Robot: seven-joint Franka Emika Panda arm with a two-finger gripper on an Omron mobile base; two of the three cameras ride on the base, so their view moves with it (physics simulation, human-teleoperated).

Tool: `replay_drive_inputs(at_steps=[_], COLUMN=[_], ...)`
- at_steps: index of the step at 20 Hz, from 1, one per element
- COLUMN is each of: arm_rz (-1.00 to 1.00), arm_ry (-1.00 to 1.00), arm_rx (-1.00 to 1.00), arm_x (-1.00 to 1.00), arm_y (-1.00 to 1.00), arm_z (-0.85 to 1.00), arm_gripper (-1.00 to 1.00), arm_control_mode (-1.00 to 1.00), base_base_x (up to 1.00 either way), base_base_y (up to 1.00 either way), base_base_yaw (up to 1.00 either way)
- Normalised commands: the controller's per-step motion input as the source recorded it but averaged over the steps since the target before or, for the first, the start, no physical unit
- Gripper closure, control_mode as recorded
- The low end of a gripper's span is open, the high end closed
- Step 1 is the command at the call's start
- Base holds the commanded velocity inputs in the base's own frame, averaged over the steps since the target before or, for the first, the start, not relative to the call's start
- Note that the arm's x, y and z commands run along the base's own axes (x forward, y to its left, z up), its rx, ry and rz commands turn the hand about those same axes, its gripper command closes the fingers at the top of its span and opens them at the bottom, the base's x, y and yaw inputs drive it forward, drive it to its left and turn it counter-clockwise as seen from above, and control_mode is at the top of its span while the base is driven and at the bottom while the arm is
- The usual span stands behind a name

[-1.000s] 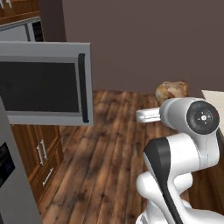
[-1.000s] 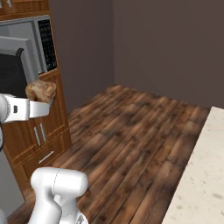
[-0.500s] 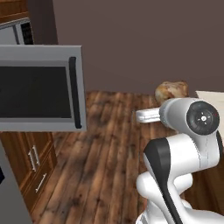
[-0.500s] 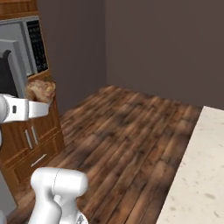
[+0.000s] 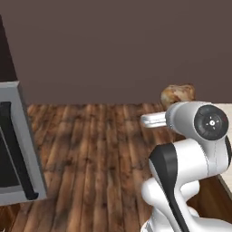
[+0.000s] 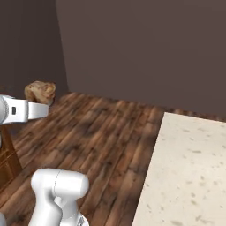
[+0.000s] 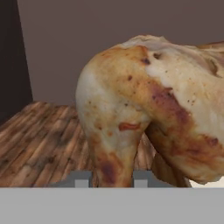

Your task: Transport the chicken drumstick from the fridge to the microwave and turn on the microwave.

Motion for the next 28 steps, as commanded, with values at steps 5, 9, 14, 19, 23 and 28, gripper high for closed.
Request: replay_drive_inputs(at_steps=[5, 9, 14, 19, 23, 28], arm_rz=[0.00, 0.00, 0.00, 0.00, 0.00, 0.00], arm_ry=[0.00, 0.00, 0.00, 0.00, 0.00, 0.00], arm_rx=[0.00, 0.00, 0.00, 0.00, 0.00, 0.00], arm_x=[0.00, 0.00, 0.00, 0.00, 0.00, 0.00], arm_y=[0.00, 0.00, 0.00, 0.00, 0.00, 0.00], arm_z=[0.00, 0.00, 0.00, 0.00, 0.00, 0.00], arm_gripper=[1.00, 1.00, 1.00, 1.00, 1.00, 1.00], arm_control_mode=[1.00, 1.00, 1.00, 1.00, 1.00, 1.00], base_base_x=[1.00, 1.00, 0.94, 0.65, 0.56, 0.60], base_base_y=[-0.37, -0.07, 0.00, 0.00, 0.00, -0.02], base_base_yaw=[-0.06, 0.22, 0.48, 0.56, 0.55, 0.53])
